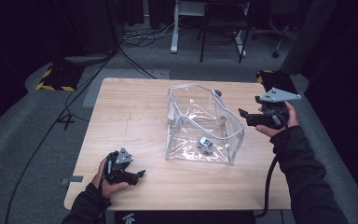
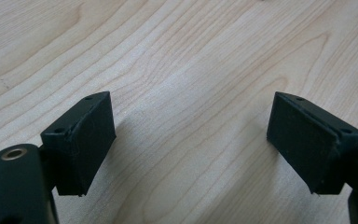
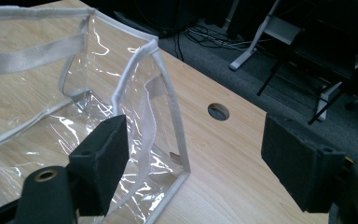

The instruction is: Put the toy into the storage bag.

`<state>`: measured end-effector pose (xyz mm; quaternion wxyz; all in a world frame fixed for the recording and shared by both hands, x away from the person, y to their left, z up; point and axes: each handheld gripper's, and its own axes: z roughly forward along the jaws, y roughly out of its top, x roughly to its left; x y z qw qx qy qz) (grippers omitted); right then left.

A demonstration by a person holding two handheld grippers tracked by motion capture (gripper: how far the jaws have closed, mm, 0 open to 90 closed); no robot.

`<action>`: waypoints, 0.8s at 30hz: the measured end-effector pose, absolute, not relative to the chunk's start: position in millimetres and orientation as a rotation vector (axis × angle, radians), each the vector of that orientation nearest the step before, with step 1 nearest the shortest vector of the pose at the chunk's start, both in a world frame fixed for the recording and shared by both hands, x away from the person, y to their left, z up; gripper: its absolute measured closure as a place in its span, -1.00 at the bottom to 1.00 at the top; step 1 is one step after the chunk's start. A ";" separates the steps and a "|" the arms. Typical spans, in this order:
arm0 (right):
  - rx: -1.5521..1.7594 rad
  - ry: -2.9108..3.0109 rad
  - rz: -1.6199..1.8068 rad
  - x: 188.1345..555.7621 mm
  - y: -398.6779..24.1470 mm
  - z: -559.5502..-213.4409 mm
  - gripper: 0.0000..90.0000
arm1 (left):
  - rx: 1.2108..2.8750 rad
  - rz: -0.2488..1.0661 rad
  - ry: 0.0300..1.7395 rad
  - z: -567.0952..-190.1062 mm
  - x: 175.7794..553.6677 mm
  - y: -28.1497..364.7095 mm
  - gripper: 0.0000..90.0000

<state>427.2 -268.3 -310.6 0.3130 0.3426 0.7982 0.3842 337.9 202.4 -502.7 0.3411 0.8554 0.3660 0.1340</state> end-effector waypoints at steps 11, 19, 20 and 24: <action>0.943 2.108 0.999 429.4 -279.8 -322.6 -0.47 | 2.227 0.347 0.949 -502.7 338.1 202.4 -0.66; 0.957 2.121 0.975 429.3 -287.2 -334.1 -0.47 | 2.226 0.347 0.950 -502.7 338.1 202.4 -0.66; 0.953 2.126 0.972 429.2 -287.7 -335.0 -0.47 | 2.226 0.347 0.949 -502.7 338.1 202.4 -0.66; 0.960 2.139 0.959 428.8 -289.3 -340.7 -0.47 | 2.226 0.347 0.949 -502.7 338.1 202.4 -0.66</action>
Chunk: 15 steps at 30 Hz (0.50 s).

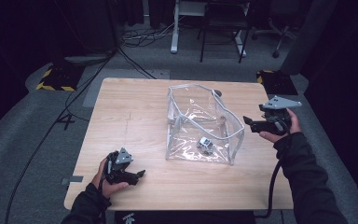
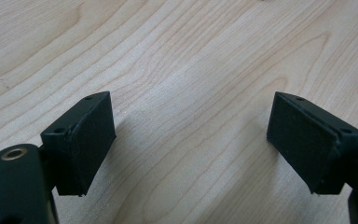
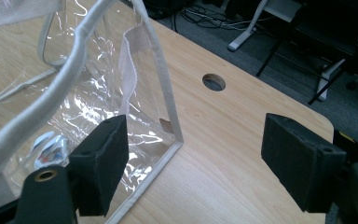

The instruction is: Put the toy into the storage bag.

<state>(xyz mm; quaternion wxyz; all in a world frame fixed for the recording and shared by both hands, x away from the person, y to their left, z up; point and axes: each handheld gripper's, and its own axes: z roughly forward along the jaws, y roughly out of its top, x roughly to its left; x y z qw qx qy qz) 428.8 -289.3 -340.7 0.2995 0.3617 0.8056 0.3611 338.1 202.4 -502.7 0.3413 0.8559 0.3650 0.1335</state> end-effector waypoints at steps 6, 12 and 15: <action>0.969 2.147 0.951 428.4 -291.6 -348.5 -0.47 | 2.225 0.349 0.953 -502.7 338.0 202.4 -0.66; 0.981 2.159 0.956 426.1 -291.8 -357.0 -0.47 | 2.227 0.350 0.948 -502.6 338.3 202.4 -0.66; 0.970 2.171 0.962 424.0 -292.0 -360.8 -0.47 | 2.228 0.352 0.951 -502.5 338.1 202.5 -0.66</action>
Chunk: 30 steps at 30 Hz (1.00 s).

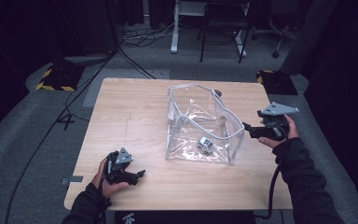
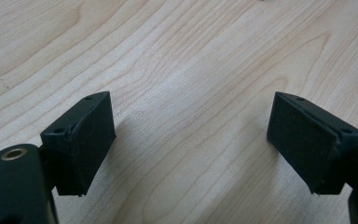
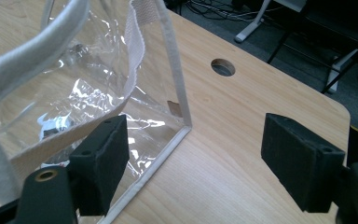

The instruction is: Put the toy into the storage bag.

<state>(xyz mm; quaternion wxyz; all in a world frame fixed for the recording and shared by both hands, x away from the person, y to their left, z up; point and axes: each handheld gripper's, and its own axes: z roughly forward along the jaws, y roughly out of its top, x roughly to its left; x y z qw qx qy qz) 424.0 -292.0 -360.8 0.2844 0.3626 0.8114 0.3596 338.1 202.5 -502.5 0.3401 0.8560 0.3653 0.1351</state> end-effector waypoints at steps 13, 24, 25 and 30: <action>0.983 2.195 0.957 415.1 -296.7 -380.6 -0.47 | 2.227 0.350 0.949 -502.6 338.2 202.4 -0.66; 1.006 2.224 0.949 411.7 -302.8 -398.3 -0.45 | 2.227 0.351 0.950 -502.6 338.2 202.4 -0.66; 1.003 2.224 0.948 410.8 -303.4 -399.5 -0.45 | 2.228 0.351 0.950 -502.5 338.2 202.5 -0.66; 0.997 2.232 0.949 406.9 -306.7 -407.6 -0.45 | 2.227 0.350 0.948 -502.7 338.3 202.4 -0.66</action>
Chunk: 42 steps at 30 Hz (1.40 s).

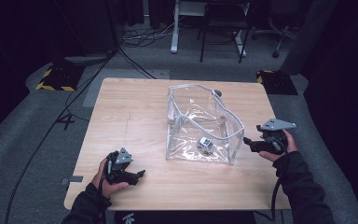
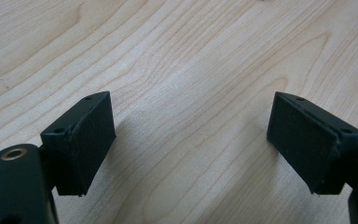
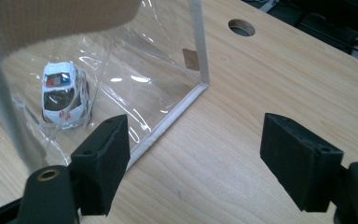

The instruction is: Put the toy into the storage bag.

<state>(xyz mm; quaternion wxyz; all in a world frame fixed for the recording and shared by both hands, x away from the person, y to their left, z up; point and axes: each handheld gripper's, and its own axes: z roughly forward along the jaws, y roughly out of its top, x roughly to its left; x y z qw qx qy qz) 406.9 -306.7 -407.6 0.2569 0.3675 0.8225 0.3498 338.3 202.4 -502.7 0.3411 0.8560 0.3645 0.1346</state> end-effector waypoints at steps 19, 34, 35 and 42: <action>0.977 2.276 0.893 393.9 -310.3 -441.7 -0.46 | 2.227 0.350 0.949 -502.7 338.3 202.4 -0.66; 1.001 2.286 0.893 380.2 -317.8 -461.2 -0.49 | 2.227 0.351 0.949 -502.6 338.2 202.4 -0.66; 0.994 2.287 0.897 379.4 -318.5 -461.8 -0.49 | 2.227 0.350 0.948 -502.6 338.3 202.4 -0.66; 0.982 2.297 0.887 374.3 -323.2 -469.5 -0.52 | 2.227 0.350 0.948 -502.7 338.3 202.4 -0.66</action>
